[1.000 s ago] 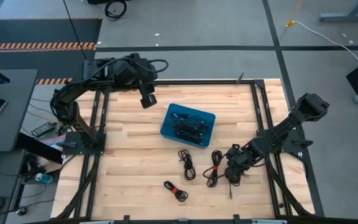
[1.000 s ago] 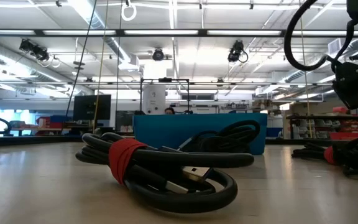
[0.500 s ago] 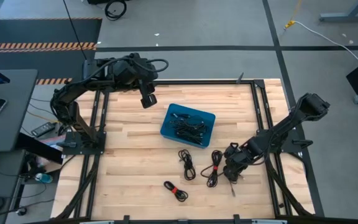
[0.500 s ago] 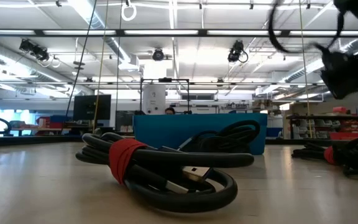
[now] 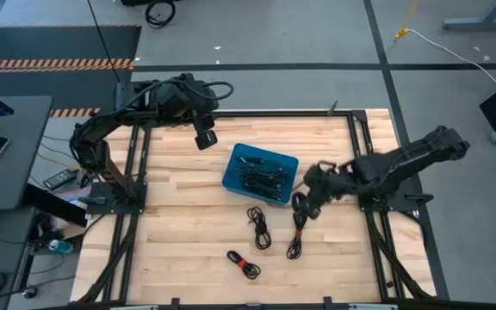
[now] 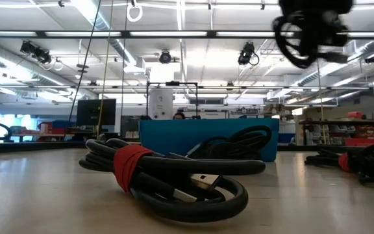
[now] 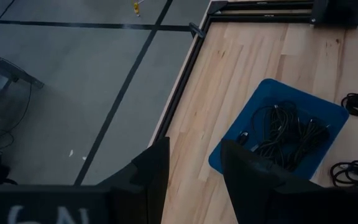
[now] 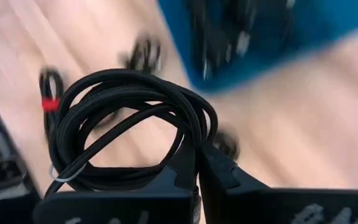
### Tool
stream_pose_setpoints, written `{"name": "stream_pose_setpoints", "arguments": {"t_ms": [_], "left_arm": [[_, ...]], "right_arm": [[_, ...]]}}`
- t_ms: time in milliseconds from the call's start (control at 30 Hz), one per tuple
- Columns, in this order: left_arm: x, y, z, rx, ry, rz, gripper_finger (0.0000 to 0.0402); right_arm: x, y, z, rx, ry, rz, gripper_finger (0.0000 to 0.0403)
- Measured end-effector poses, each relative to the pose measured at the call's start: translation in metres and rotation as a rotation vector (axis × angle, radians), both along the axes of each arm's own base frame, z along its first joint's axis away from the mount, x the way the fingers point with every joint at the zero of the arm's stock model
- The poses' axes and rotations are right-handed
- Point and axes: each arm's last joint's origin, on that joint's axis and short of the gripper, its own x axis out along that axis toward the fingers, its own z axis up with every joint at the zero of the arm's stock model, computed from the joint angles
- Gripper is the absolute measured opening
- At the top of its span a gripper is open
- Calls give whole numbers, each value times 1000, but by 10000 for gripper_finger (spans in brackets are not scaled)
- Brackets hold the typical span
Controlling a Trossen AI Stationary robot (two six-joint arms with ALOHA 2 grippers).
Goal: Pick and place USB-C Cables
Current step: Put the black charger cable into the blue bin
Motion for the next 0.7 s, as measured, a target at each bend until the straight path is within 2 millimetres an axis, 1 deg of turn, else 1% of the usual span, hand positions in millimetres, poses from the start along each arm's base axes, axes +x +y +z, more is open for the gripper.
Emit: {"name": "stream_pose_setpoints", "arguments": {"t_ms": [67, 167, 300, 500, 600, 700], "left_arm": [[0, 0, 0, 1, 1, -1, 151], [0, 0, 0, 1, 1, -1, 151], [0, 0, 0, 1, 1, -1, 151], [0, 0, 0, 1, 2, -2, 151], [0, 0, 0, 1, 2, -1, 151], [0, 0, 0, 1, 2, -2, 151]], "right_arm": [[7, -14, 7, -59, -18, 24, 7], [16, -36, 6, -128, -3, 74, 7], [32, -66, -3, -179, 20, 152, 7], [59, -106, -16, -252, -47, 224, 7], [67, -121, -24, -271, -49, 237, 7], [73, -131, -39, -257, -3, 254, 7]]}}
